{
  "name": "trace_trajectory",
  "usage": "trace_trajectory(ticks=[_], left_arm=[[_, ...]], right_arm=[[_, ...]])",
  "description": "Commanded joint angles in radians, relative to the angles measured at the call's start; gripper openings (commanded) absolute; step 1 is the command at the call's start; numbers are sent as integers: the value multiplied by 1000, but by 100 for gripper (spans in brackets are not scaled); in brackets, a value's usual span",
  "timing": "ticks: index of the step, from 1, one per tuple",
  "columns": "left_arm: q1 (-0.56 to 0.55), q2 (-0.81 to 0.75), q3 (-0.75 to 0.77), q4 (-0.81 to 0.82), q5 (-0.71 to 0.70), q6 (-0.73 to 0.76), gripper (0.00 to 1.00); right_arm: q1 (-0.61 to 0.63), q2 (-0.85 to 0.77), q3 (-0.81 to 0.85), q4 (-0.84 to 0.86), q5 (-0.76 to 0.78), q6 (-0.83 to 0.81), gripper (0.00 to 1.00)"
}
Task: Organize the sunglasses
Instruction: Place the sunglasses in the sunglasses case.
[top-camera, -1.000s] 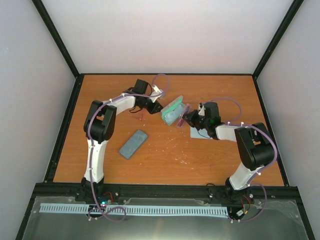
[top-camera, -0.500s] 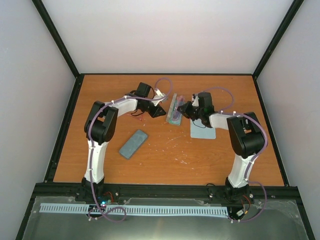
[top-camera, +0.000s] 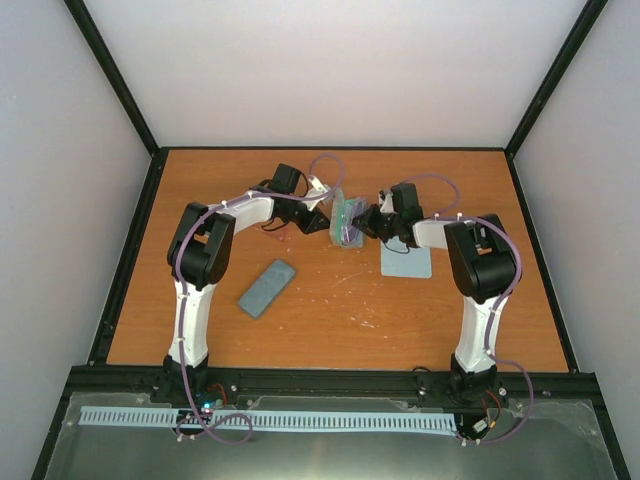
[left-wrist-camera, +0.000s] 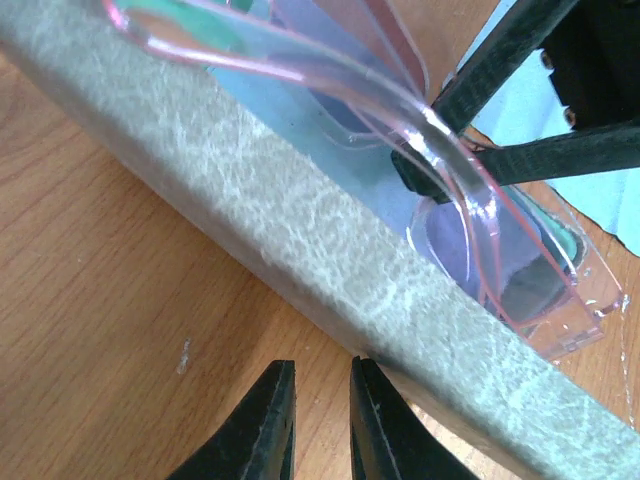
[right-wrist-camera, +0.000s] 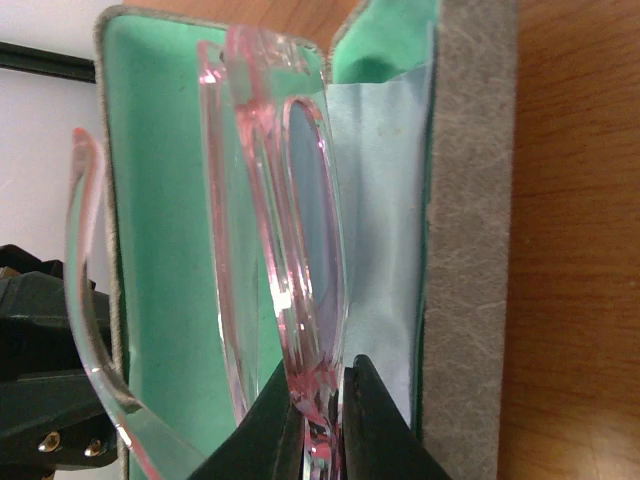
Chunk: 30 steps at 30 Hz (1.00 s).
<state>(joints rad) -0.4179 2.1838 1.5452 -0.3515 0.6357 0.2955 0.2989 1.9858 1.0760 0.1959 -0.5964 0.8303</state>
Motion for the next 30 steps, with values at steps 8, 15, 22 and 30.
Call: trace_trajectory(ticks=[8, 15, 22, 30], left_arm=[[1, -29, 5, 24, 17, -11, 19], [1, -16, 25, 14, 15, -9, 19], [1, -7, 23, 10, 7, -6, 19], [1, -8, 31, 6, 0, -9, 19]], right_arm=[[-3, 83, 83, -82, -36, -43, 3], [-22, 77, 49, -21, -103, -35, 3], [-27, 61, -3, 172, -279, -43, 3], [-28, 62, -45, 475, -485, 63, 3]])
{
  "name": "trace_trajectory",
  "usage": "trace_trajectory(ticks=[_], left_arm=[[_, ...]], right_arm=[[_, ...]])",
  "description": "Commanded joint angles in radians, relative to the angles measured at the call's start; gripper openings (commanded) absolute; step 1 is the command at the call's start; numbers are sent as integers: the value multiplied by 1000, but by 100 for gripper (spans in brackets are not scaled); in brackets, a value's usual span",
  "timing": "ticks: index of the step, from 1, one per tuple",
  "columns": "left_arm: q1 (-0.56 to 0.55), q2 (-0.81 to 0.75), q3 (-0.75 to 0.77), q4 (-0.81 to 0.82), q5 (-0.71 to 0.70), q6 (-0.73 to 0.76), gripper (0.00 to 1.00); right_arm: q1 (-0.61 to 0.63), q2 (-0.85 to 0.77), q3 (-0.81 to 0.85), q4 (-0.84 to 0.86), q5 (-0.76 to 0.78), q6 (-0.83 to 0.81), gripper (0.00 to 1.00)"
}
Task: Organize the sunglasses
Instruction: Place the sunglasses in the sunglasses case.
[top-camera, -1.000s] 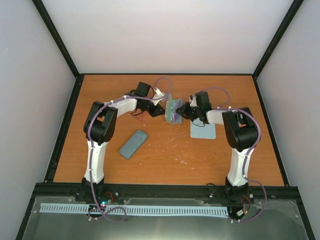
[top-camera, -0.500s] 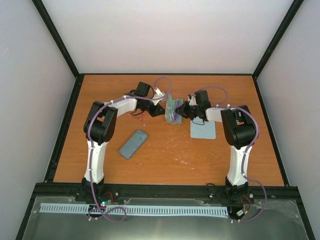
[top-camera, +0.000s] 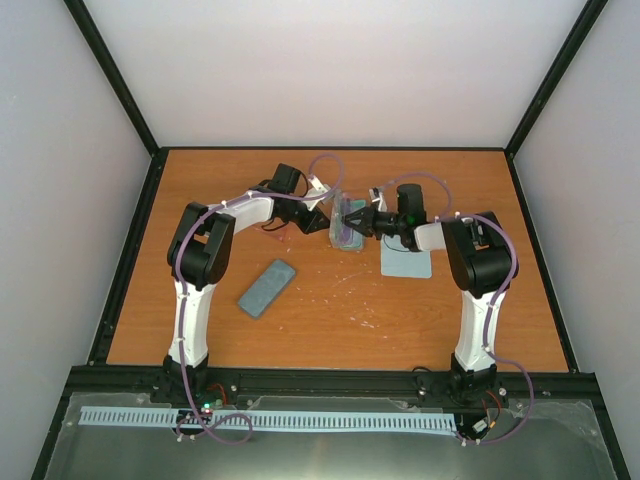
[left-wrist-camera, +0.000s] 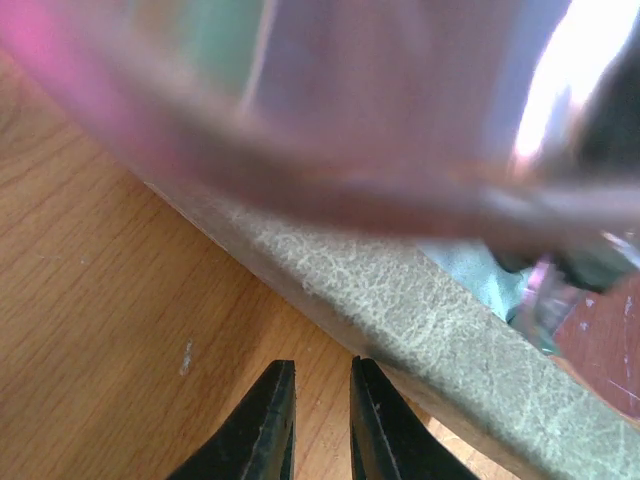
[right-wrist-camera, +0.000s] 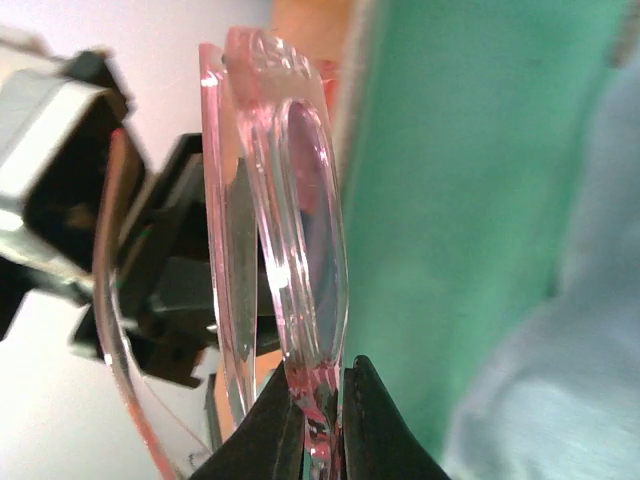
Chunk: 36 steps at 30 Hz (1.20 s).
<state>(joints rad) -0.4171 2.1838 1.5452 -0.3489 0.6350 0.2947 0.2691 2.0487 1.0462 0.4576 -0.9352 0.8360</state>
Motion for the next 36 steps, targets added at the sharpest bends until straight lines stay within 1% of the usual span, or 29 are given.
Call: trace_trajectory(ticks=[1, 5, 8, 9, 11, 14, 17, 19, 22, 23, 25, 26, 31, 36], left_arm=[[0, -8, 32, 2, 0, -9, 19], [0, -16, 27, -2, -6, -9, 18], [1, -50, -6, 8, -22, -9, 11], [4, -74, -27, 18, -32, -9, 10], [11, -128, -68, 47, -46, -14, 9], [30, -187, -91, 66, -52, -22, 10], [48, -231, -96, 66, -49, -42, 11], [60, -266, -111, 80, -30, -58, 11], [64, -296, -127, 85, -14, -68, 11], [64, -297, -130, 82, -14, -69, 11], [64, -295, -135, 80, -17, -69, 11], [65, -293, -139, 81, -17, -71, 11], [64, -286, -163, 99, -10, -74, 11], [64, -258, -146, 95, -8, -71, 11]], right_arm=[[2, 0, -17, 242, -164, 73, 3], [-12, -2, -57, 405, -191, 181, 3], [-25, -3, -114, 570, -187, 290, 3], [-49, -2, -129, 598, -192, 308, 3], [-59, -9, -145, 606, -205, 309, 3], [-59, -29, -152, 539, -212, 260, 3], [-67, -51, -141, 398, -172, 192, 3], [-84, -67, -119, 226, -108, 123, 3], [-88, -72, -34, -69, -27, -34, 3], [-89, -70, -12, -135, -12, -64, 3], [-100, -68, 9, -165, 10, -67, 3], [-107, -71, 6, -151, 17, -50, 3], [-134, -82, -65, 65, -20, 80, 3], [-136, -37, -66, 76, -13, 103, 3]])
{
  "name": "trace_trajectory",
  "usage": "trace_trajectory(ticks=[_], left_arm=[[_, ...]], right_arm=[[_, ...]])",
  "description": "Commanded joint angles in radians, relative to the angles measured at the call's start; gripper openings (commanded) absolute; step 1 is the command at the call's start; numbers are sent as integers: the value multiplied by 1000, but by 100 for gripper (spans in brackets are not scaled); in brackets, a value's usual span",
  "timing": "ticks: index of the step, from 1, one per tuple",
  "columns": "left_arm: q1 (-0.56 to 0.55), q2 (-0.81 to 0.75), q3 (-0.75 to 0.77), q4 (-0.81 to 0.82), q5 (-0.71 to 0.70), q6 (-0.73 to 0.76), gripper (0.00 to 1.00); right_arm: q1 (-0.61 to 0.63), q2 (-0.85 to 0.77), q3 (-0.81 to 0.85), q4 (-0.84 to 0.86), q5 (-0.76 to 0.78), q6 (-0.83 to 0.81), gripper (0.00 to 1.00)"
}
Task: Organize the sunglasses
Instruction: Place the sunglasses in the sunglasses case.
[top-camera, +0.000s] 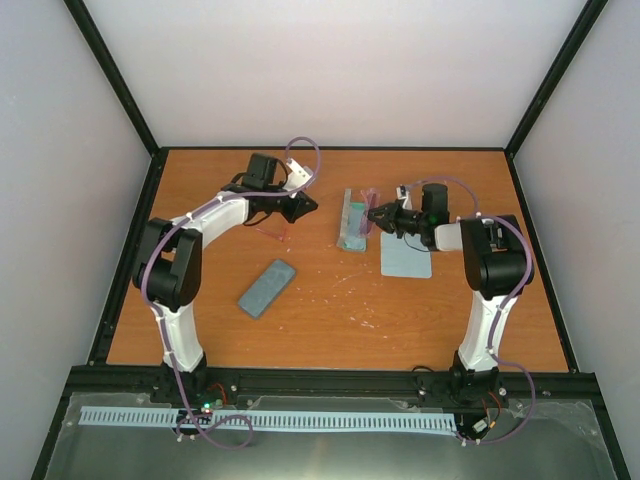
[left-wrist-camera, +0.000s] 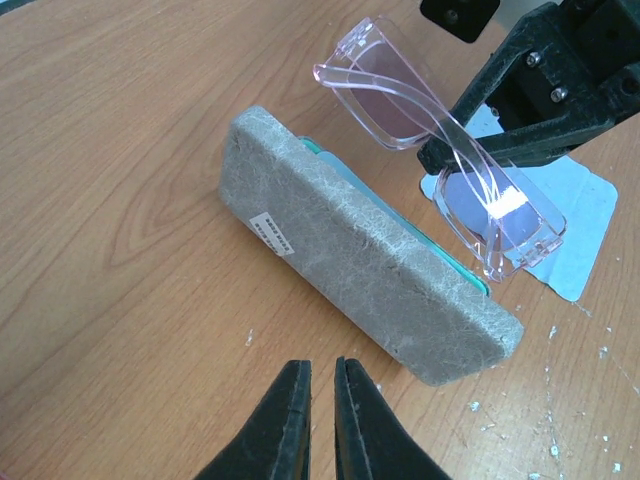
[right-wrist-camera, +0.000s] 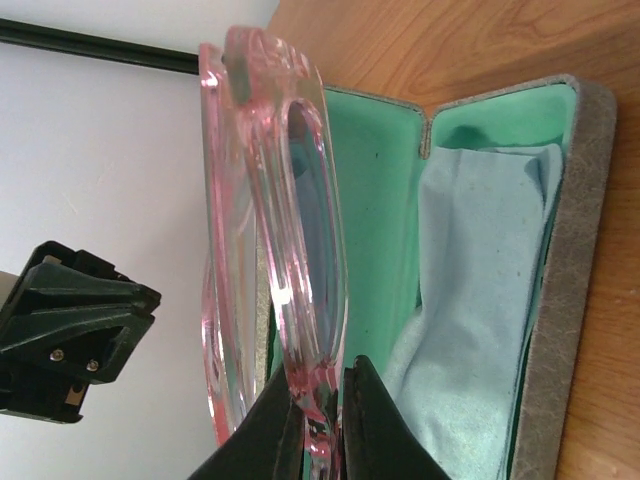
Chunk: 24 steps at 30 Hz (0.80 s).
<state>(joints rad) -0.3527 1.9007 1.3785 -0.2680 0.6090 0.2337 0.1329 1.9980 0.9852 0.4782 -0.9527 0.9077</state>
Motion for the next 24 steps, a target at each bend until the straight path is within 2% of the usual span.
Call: trace_trajectory(ticks=[1, 9, 19, 24], left_arm=[[0, 30, 24, 15, 19, -10, 11], [0, 87, 56, 13, 29, -19, 11], [0, 111, 80, 16, 35, -19, 11], [1, 120, 89, 16, 41, -22, 11]], right_arm=[[2, 23, -1, 47, 6, 29, 3], [16, 68, 54, -114, 38, -61, 3], [51, 130, 128, -157, 35, -73, 3], [79, 163, 181, -230, 28, -107, 4]])
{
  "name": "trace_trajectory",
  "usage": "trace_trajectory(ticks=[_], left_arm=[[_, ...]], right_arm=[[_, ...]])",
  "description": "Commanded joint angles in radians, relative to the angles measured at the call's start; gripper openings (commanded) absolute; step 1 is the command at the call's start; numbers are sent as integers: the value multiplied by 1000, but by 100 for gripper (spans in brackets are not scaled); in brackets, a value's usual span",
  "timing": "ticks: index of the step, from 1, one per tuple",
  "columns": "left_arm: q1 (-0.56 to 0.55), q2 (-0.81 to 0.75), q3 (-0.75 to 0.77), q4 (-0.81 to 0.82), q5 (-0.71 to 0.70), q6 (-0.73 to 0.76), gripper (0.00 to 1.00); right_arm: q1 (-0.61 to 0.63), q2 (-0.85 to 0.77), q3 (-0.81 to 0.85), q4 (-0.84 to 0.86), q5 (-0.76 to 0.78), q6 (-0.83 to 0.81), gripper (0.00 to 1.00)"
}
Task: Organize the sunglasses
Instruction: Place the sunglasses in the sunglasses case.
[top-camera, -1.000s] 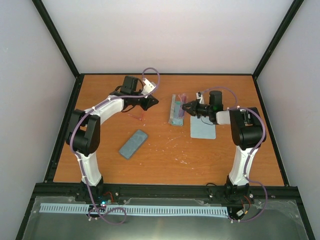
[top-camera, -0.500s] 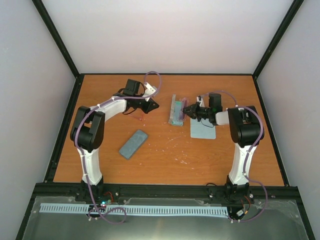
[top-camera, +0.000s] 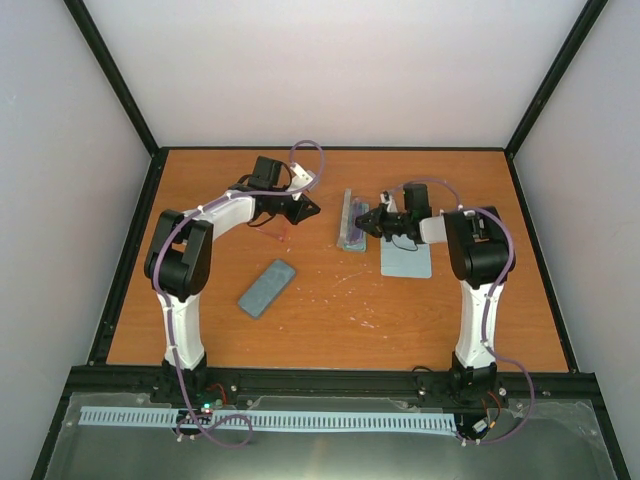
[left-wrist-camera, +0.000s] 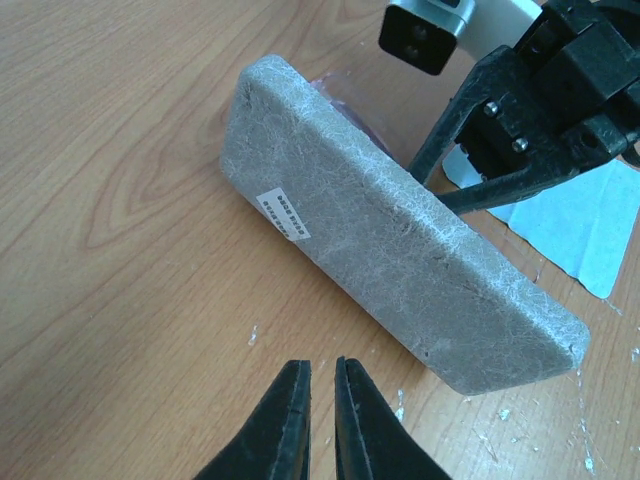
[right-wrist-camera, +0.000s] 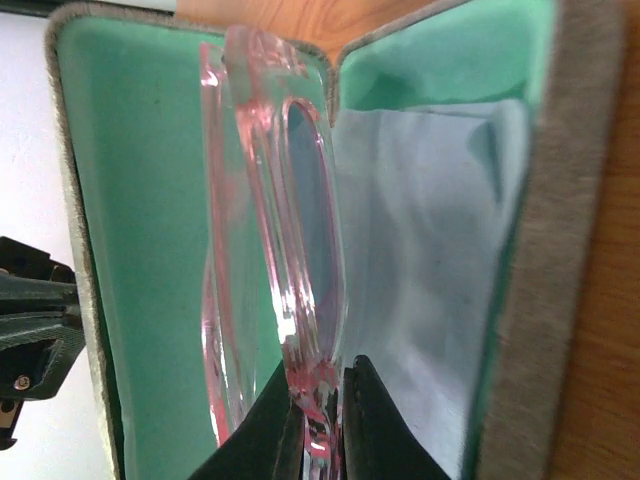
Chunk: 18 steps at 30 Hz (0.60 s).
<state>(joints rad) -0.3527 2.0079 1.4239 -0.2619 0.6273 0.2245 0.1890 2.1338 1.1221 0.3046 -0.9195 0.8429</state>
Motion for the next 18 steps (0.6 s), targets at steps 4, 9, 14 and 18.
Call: trace_trajectory(ticks=[4, 9, 14, 18], left_arm=[[0, 14, 43, 12, 25, -11, 11], [0, 18, 42, 14, 30, -15, 11], [0, 16, 44, 19, 37, -22, 11], [-2, 12, 46, 19, 37, -22, 11]], right_arm=[[25, 23, 48, -117, 14, -72, 5], [25, 11, 76, -244, 43, -136, 9], [24, -11, 108, -339, 80, -178, 19], [23, -28, 139, -403, 107, -208, 26]])
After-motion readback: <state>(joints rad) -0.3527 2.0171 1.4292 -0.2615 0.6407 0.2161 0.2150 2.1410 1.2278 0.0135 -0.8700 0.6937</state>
